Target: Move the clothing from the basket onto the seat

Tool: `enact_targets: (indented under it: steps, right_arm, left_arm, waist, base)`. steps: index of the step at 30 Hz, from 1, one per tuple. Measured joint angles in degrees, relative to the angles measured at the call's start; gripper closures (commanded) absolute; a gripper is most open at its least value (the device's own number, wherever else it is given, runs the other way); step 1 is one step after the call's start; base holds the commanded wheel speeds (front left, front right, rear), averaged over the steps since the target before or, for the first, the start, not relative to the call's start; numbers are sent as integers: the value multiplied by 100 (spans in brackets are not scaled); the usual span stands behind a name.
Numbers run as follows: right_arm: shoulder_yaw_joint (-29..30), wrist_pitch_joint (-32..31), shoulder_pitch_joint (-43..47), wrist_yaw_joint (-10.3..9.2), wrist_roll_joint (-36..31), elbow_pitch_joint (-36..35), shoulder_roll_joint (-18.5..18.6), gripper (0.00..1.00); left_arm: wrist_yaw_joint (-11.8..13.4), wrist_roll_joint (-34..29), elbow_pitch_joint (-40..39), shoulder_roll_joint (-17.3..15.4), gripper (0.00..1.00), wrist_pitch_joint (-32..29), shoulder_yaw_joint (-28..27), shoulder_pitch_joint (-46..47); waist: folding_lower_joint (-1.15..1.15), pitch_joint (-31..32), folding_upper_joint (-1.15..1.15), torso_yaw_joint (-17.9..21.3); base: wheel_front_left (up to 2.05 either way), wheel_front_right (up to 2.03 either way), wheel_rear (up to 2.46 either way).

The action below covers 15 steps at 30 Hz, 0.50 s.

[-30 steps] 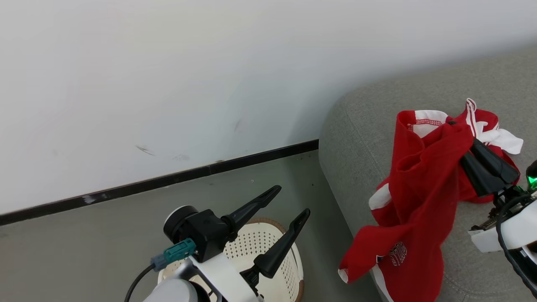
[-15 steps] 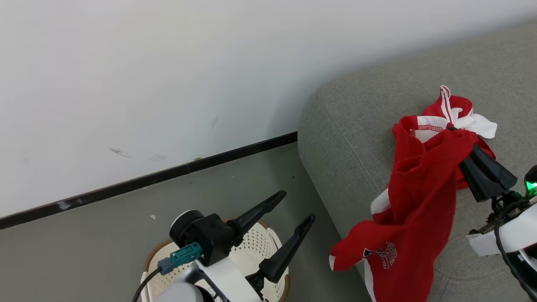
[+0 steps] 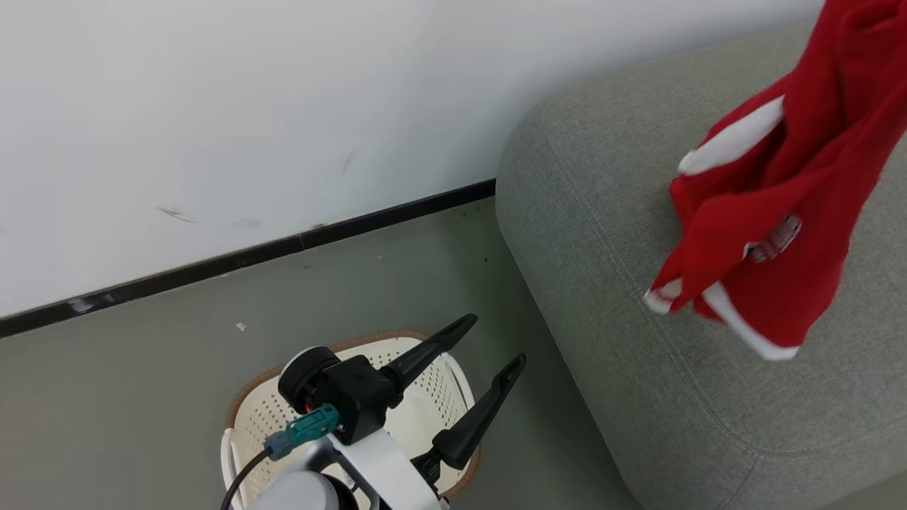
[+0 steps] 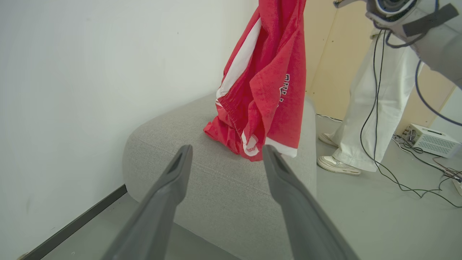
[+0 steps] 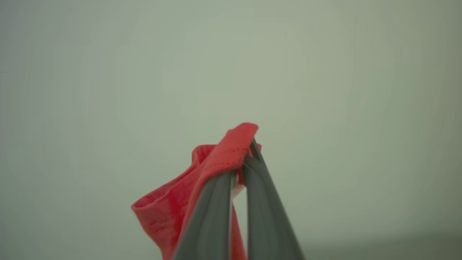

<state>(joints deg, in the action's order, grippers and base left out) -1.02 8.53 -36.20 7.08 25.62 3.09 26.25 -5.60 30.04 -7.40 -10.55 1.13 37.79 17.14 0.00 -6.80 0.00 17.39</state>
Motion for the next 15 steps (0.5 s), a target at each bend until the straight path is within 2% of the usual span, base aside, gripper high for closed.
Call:
enact_targets:
  steps: [5, 7, 8, 10, 15]
  right_arm:
    - [414, -375, -1246, 0, -222, 393, 257, 100]
    - [495, -442, -1427, 0, -309, 511, 316, 100]
    - [739, -560, -1727, 0, -457, 780, 389, 100]
    - [1073, -635, -1965, 0, -514, 1110, 393, 100]
    - [1422, -721, -2173, 0, -907, 1653, 482, 100]
  left_arm:
    - [43, -98, -105, 1, 0, -57, -15, 179]
    - [48, -105, -122, 1, 0, -67, -21, 227]
    - [67, -145, -162, -1, 0, -90, -44, 291]
    - [93, -153, -194, -12, 0, -125, -58, 353]
    - [100, -229, -280, -40, 0, -215, -74, 460]
  waist:
    - [0, -240, 0, -10]
    - [0, -290, 0, -13]
    - [0, -395, 0, -24]
    - [0, -505, 0, -38]
    - [0, -731, 0, -75]
  base:
    - [0, 0, 0]
    - [0, 0, 0]
    - [0, 0, 0]
    - [0, 0, 0]
    - [0, 0, 0]
